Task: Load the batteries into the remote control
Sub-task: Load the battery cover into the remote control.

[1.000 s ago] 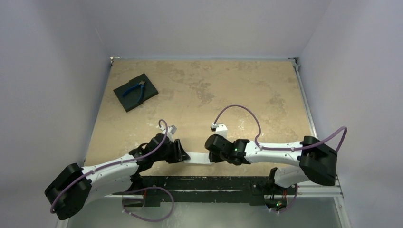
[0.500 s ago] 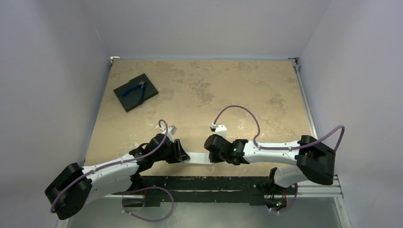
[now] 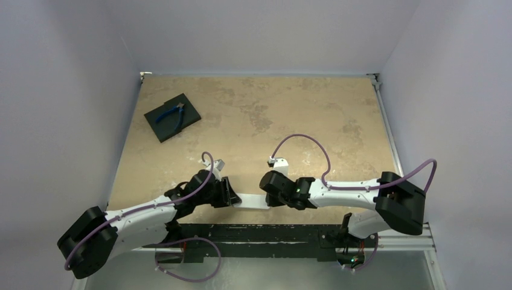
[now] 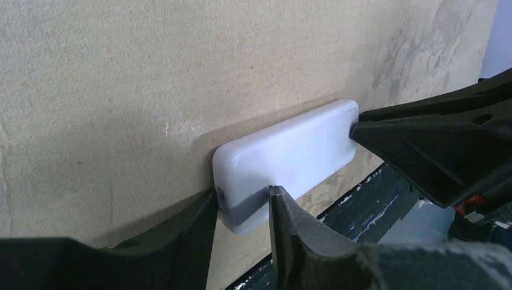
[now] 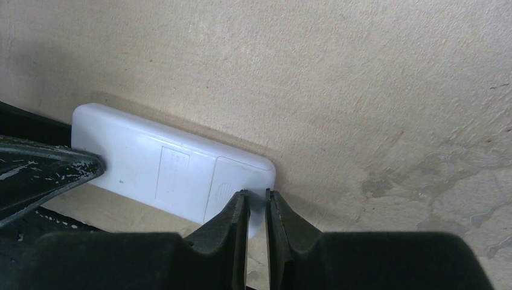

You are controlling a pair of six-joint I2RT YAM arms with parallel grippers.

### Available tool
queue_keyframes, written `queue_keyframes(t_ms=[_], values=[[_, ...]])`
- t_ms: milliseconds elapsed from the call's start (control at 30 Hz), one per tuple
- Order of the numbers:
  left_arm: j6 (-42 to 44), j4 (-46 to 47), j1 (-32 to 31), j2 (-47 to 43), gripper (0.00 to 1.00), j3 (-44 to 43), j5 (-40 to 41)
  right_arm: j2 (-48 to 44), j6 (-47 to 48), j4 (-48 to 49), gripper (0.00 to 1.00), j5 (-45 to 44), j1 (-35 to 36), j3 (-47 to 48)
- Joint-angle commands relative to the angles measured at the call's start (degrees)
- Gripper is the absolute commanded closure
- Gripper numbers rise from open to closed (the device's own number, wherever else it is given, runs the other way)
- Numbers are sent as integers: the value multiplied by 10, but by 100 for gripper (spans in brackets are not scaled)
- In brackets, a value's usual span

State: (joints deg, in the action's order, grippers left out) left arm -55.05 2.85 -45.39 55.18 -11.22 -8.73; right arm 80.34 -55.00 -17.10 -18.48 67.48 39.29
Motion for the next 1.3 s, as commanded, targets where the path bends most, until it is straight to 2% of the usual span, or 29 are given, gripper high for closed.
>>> queue_keyframes(t_ms=[0, 433, 667, 900, 1267], values=[[-3, 19, 1, 12, 64, 2, -8, 29, -6, 37, 80, 21, 1, -25], [0, 34, 2, 34, 65, 2, -18, 53, 6, 123, 82, 85, 11, -23], [3, 21, 1, 31, 65, -1, -9, 45, 10, 92, 81, 60, 12, -11], [19, -69, 1, 41, 62, -34, 41, 24, 11, 49, 69, 35, 12, -5], [33, -130, 1, 40, 57, -69, 82, -34, 42, -12, 55, -28, 13, 14]])
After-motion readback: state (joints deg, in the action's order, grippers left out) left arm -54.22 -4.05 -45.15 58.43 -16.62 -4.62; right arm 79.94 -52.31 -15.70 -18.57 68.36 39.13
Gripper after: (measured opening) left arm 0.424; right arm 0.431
